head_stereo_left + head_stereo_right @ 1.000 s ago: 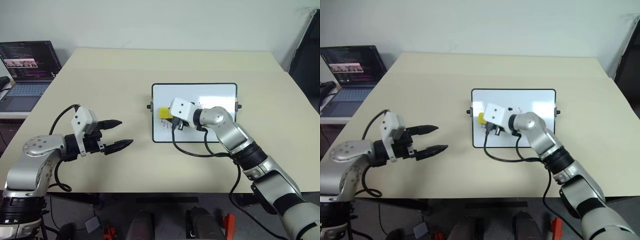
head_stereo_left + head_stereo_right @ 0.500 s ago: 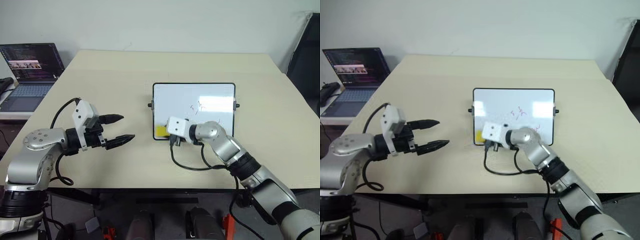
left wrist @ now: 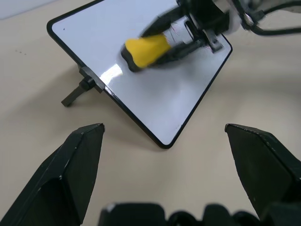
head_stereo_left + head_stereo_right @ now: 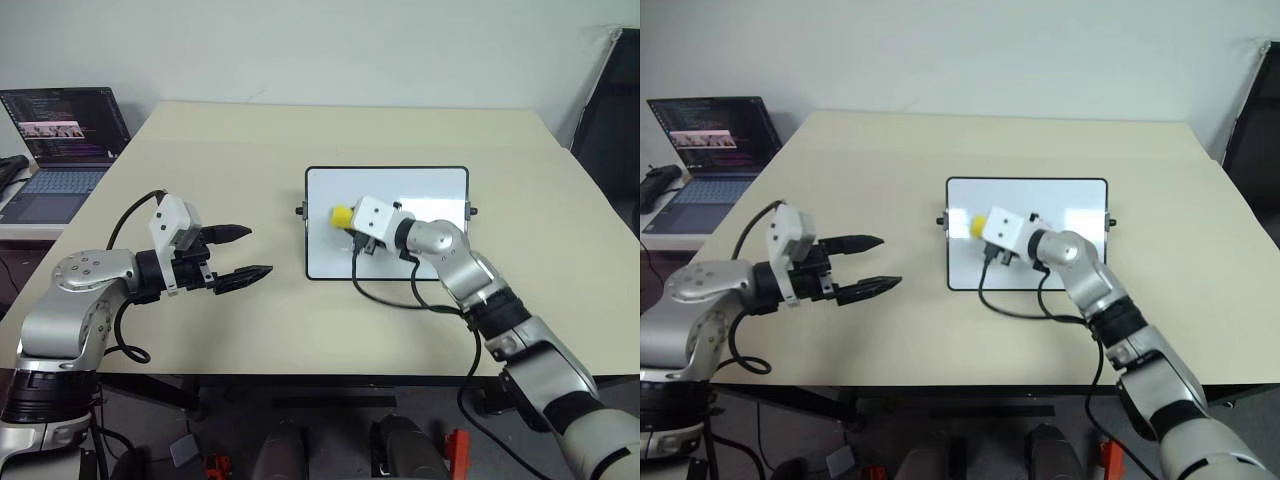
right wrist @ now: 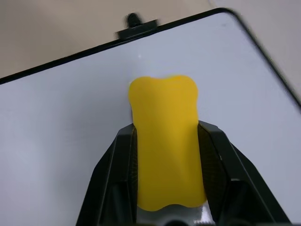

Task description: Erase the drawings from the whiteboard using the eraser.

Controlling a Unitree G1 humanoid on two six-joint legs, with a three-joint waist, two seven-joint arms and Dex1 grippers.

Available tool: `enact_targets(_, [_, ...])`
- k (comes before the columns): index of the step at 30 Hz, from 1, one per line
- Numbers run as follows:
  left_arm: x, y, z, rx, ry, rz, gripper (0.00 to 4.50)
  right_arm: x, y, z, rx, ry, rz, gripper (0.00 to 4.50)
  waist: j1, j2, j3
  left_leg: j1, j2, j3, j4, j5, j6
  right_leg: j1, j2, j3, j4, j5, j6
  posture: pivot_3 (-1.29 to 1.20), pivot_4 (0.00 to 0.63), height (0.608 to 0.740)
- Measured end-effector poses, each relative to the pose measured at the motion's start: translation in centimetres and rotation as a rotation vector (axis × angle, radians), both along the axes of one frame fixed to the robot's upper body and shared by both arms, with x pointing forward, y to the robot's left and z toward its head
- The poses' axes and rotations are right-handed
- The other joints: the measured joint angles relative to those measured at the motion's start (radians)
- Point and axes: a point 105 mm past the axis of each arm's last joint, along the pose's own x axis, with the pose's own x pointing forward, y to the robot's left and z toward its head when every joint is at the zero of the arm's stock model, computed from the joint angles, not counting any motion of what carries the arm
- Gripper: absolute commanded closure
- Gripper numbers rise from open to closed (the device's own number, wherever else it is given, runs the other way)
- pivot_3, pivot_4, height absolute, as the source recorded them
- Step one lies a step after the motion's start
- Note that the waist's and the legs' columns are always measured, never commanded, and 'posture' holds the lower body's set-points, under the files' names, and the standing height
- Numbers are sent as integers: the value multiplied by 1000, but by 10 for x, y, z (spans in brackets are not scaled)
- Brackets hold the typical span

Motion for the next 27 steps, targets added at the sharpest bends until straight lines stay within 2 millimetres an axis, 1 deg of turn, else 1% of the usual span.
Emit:
enact_targets(3, [0, -1, 0, 2, 0, -5, 0, -26, 8, -28, -54, 99, 90, 3086, -1, 0, 0, 0, 0, 0, 0, 0, 0, 0, 0, 0, 0, 0, 0, 0, 150, 740])
enact_targets(5, [1, -1, 0, 1, 2, -4, 0, -36, 11, -41, -79, 144, 122, 3087, -1, 0, 0, 0, 0, 0, 0, 0, 0, 0, 0, 0, 0, -1, -1, 0, 150, 740])
enact_targets(6, [1, 0, -1, 0, 4, -1, 0, -39, 11, -44, -83, 148, 127, 3087, -1, 0, 0, 0, 0, 0, 0, 0, 0, 0, 0, 0, 0, -1, -1, 0, 150, 740])
enact_targets(10, [3, 0, -1, 0, 5, -1, 0, -37, 8, -40, -74, 156, 112, 3087, 2, 0, 0, 0, 0, 0, 0, 0, 0, 0, 0, 0, 0, -1, -2, 0, 150, 740])
enact_targets(12, [4, -1, 4, 1, -11, -9, 0, -37, -1, -33, -87, 161, 96, 3087, 6, 0, 1, -3, 0, -1, 1, 0, 0, -2, 0, -1, -1, -1, -2, 0, 150, 740])
enact_targets(14, [5, -1, 6, 2, -22, -14, 0, -33, -19, -19, -94, 150, 54, 3087, 8, 0, 1, -4, -1, 0, 1, 0, 0, -2, -1, -1, -2, -1, -1, 0, 150, 740])
enact_targets(15, [6, -2, 7, 2, -26, -16, 0, -36, -28, -9, -66, 173, 35, 3087, 8, 0, 2, -6, -1, -1, 1, 0, 0, -3, -1, -1, -2, -1, 0, 0, 150, 740])
enact_targets(17, [8, -4, 10, 3, -38, -22, 0, -46, -43, 15, -7, 208, 31, 3087, 8, 1, 3, -7, -1, -1, 0, -1, -1, -4, -1, -2, -2, 1, 2, 0, 150, 740])
enact_targets(18, [9, -6, 15, 4, -52, -29, 0, -54, -54, 33, 25, 211, 37, 3087, 9, 1, 4, -7, -1, -2, -1, -1, -2, -4, -1, -2, -2, 0, 0, 0, 150, 740])
enact_targets(19, [9, -7, 18, 4, -62, -36, 0, -59, -65, 49, 41, 201, 31, 3087, 8, 1, 4, -7, -1, -2, -1, -2, -2, -4, -1, -3, -3, -1, 0, 0, 150, 740])
enact_targets(20, [10, -9, 22, 5, -76, -46, 0, -63, -82, 63, 46, 191, 7, 3087, 9, 1, 4, -7, -1, -3, -2, -3, -4, -4, -1, -3, -3, -2, 0, 0, 150, 740])
enact_targets(21, [10, -10, 26, 6, -88, -52, 0, -68, -100, 73, 38, 189, -26, 3087, 10, 1, 4, -7, -1, -3, -2, -4, -5, -4, -1, -4, -4, -2, 0, 0, 150, 740])
enact_targets(22, [10, -10, 29, 7, -94, -52, 0, -71, -121, 79, 25, 191, -79, 3087, 10, 0, 4, -7, -1, -3, -3, -5, -5, -3, -1, -4, -5, -3, 0, 0, 150, 740])
enact_targets(24, [11, -11, 33, 9, -107, -59, 0, -77, -160, 79, -9, 229, -193, 3088, 8, 0, 4, -7, -1, -2, -4, -6, -6, -3, -1, -3, -7, -5, 1, 0, 150, 740])
enact_targets(26, [11, -12, 36, 13, -111, -72, 0, -78, -191, 83, 19, 246, -293, 3088, 2, 0, 4, -7, -1, 0, -4, -7, -5, -3, -1, -2, -7, -6, 1, 0, 150, 740])
enact_targets(27, [12, -13, 36, 17, -112, -78, 0, -79, -202, 85, 33, 247, -326, 3088, -2, 0, 4, -6, -1, 1, -5, -7, -5, -3, -1, -1, -7, -6, 1, 0, 150, 740])
